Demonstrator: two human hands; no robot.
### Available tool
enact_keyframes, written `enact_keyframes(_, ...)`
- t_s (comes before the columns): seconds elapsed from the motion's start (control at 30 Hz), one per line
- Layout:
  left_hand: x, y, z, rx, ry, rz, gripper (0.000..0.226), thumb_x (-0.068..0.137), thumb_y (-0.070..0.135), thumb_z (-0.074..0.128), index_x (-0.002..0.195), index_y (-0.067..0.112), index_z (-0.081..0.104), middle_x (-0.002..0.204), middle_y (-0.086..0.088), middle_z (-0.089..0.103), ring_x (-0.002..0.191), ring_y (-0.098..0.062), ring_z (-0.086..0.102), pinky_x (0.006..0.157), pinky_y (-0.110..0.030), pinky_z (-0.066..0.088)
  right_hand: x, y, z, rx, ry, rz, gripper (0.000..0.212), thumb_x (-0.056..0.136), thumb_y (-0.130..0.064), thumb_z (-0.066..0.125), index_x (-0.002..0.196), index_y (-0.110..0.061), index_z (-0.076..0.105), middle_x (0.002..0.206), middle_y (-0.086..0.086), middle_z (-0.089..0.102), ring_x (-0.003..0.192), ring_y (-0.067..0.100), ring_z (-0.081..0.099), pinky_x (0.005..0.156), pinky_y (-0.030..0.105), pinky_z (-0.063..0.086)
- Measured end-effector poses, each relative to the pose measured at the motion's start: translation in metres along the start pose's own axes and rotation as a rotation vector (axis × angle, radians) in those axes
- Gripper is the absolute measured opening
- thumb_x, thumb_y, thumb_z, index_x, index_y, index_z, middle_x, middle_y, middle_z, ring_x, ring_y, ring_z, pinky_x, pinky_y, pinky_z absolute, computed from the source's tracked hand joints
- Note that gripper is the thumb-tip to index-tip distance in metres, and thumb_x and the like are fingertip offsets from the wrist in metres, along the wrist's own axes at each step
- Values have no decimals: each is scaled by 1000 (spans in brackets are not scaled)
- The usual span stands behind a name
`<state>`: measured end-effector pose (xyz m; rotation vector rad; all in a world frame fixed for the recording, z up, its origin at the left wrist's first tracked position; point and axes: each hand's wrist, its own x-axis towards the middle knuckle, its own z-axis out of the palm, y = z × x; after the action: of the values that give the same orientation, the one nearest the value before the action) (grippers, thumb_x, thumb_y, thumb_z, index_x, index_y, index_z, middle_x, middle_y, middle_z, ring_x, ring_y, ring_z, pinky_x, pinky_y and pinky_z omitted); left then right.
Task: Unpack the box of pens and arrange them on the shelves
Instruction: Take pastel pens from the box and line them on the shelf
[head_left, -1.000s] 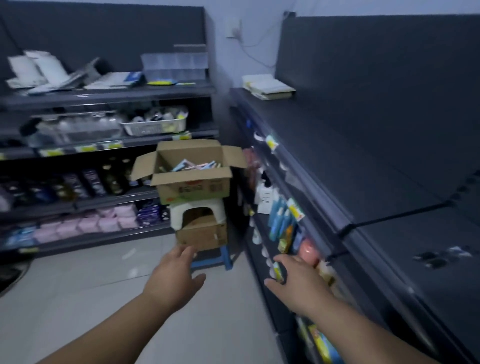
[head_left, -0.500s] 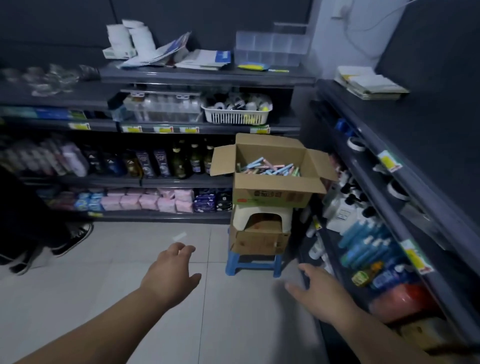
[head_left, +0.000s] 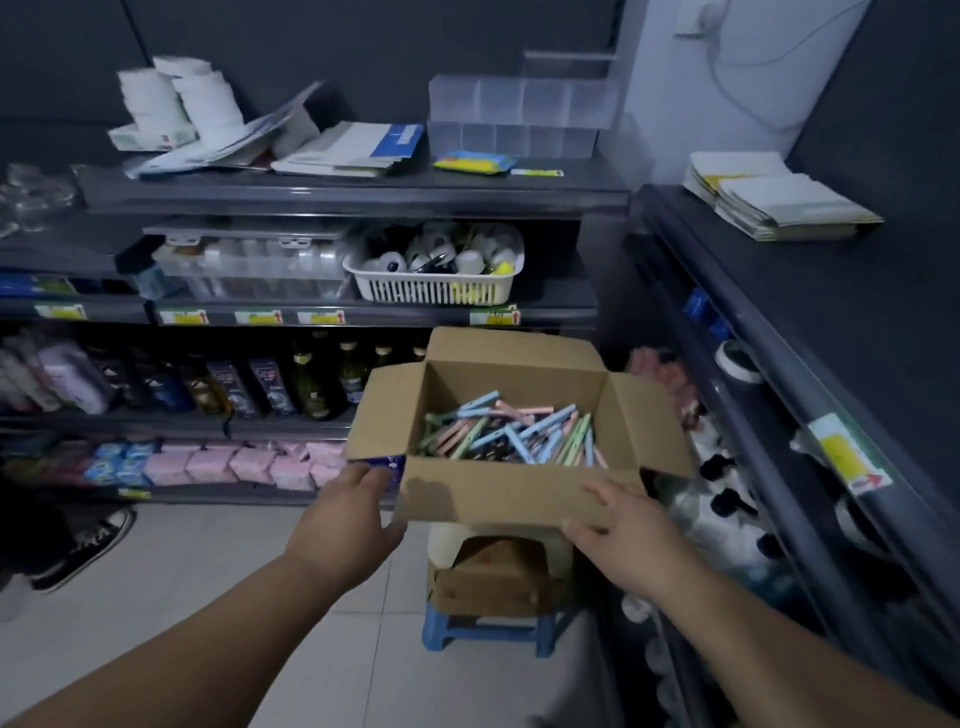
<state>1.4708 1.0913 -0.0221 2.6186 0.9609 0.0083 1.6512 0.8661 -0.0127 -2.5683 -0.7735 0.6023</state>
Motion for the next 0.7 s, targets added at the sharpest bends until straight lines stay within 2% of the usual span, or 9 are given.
enact_keyframes(0.2,99,62,10,-95,9,-21,59,83,35,63,137,20,46,129,-2,48,115,-21,50,93,-29,44,104,17,-43,13,-53,-12,54,89,-45,60,138,-26,47,138,1,52,122,20,52,91,23,40)
enact_keyframes(0.33,135,65,28,-115,-51,-59,56,83,32,64,135,19,48,129,-4,49,114,-21,50,92,-28,41,146,27,-34,118,-172,33,56,91,-42,60,141,-23,44,144,2,48,129,21,47,98,27,40)
enact_keyframes(0.47,173,65,47,-105,-128,-64,59,85,31,64,138,18,44,135,-4,46,120,-21,48,97,-26,37,173,33,-17,204,-248,100,57,91,-41,61,141,-22,44,143,4,49,127,20,49,88,22,37)
enact_keyframes(0.53,191,69,62,-132,-192,-64,58,86,32,64,139,17,44,137,-6,45,121,-21,48,96,-25,38,186,31,-12,220,-260,137,60,90,-42,62,142,-21,42,143,3,49,124,19,52,88,23,39)
enact_keyframes(0.6,208,73,78,-146,-262,-49,59,86,35,63,139,16,44,140,-7,45,126,-21,45,98,-25,37,199,30,-7,227,-269,175,63,89,-45,62,144,-22,40,140,2,52,106,15,59,87,24,43)
enact_keyframes(0.67,222,76,94,-104,-326,-20,62,87,39,62,141,15,41,147,-7,38,136,-20,35,105,-25,32,210,28,-3,210,-288,217,65,89,-46,62,146,-24,37,133,1,58,79,9,55,73,21,43)
enact_keyframes(0.7,228,77,102,-67,-352,-11,67,87,42,60,144,17,36,152,-7,31,140,-21,28,111,-27,27,217,30,1,189,-307,235,67,90,-46,62,147,-25,35,133,2,57,73,6,52,66,20,41)
